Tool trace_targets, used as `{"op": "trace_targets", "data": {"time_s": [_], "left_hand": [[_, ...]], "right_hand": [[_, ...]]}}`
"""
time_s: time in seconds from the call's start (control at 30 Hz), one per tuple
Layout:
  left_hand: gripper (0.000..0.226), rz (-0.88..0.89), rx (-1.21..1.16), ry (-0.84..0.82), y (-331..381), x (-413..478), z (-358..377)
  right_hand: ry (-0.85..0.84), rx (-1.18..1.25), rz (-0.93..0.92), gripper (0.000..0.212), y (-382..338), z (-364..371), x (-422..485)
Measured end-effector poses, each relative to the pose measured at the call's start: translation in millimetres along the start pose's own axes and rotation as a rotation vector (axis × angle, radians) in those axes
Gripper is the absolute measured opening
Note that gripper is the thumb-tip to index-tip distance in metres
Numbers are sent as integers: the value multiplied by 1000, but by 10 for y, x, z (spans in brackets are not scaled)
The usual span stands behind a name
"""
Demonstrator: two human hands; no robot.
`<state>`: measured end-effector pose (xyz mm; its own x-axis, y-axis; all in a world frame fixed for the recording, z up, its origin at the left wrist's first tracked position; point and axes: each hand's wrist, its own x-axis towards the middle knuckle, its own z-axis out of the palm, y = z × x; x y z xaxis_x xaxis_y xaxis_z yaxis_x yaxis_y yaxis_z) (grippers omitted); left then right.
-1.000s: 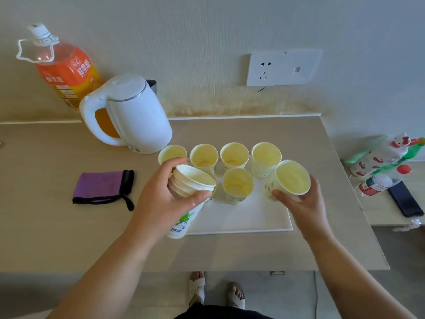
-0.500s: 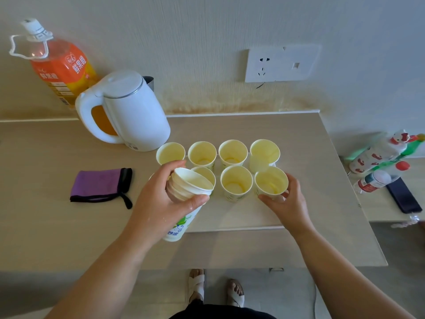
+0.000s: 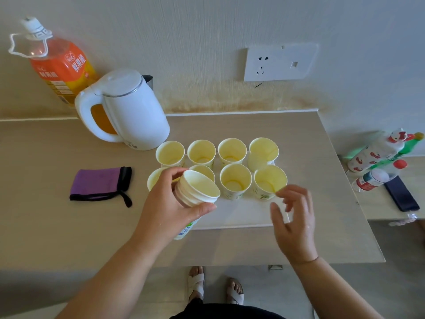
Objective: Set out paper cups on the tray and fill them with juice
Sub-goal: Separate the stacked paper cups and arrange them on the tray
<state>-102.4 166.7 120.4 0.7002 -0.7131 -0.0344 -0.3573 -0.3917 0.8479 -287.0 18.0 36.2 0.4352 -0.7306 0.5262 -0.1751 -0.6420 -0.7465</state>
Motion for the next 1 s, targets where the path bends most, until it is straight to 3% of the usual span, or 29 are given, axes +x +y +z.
{"op": "trace_targets", "data": {"time_s": [0.07,0.17,0.3,0.43,0.6,1.0], "left_hand": [[81,19,74,-6,-14,-31,44],[83,53,181,0,-13,-93,108],[80,55,245,31,-66,-236,129],[86,29,196,81,-132,-368,115],[85,-2,218,148,-130,-497,99],[75,-14,342,185,-185,-503,-121]], "right_hand": [[-135,119,-1,19,-263,128,39],[-324,153,-103,36,-524,346,125],[-417,159,-227,29,-641,510,160],[-519,277,-109,12,-701,519,118],[-593,358,114,15,-858,555,22],[-513,371,404,27,-1197,742,-92]]}}
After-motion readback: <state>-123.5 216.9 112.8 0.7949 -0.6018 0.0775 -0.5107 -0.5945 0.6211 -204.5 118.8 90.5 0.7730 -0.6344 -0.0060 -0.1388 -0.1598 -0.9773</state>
